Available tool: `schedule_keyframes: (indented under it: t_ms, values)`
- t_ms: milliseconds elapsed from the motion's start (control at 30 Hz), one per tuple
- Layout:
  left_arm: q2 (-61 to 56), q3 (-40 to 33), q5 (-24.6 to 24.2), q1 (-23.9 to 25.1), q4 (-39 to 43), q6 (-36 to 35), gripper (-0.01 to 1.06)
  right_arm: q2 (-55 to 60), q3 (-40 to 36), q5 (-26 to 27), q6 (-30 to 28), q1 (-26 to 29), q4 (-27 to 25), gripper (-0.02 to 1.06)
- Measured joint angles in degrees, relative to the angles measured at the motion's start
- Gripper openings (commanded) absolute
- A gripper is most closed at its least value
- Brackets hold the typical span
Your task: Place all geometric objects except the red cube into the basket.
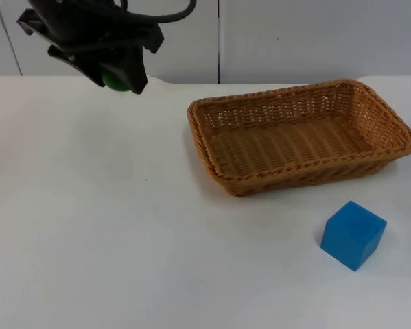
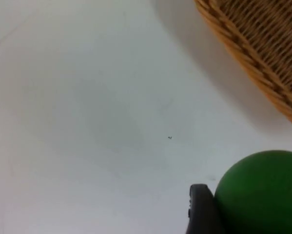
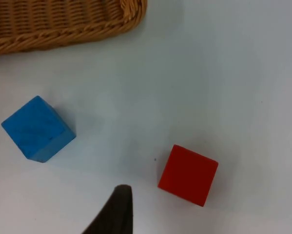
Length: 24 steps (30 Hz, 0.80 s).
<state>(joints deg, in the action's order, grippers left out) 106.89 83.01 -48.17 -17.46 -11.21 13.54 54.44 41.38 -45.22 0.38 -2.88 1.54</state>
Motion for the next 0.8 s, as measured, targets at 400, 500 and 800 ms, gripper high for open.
schedule_keyframes:
  t_ms: [400, 500, 800]
  values:
    - [7.05, 7.56, 5.88, -7.93, -2.0, 1.58, 0.0, 0.0, 0.0, 0.0, 0.0, 0.0, -0.24, 1.05]
    - [10.56, 11.91, 6.25, -10.29, -2.0, 1.58, 0.0, 0.0, 0.0, 0.0, 0.0, 0.0, -0.24, 1.05]
    - [23.7, 23.55, 7.15, -14.24, -1.88, 2.5, 0.0, 0.0, 0.0, 0.0, 0.0, 0.0, -0.38, 1.05]
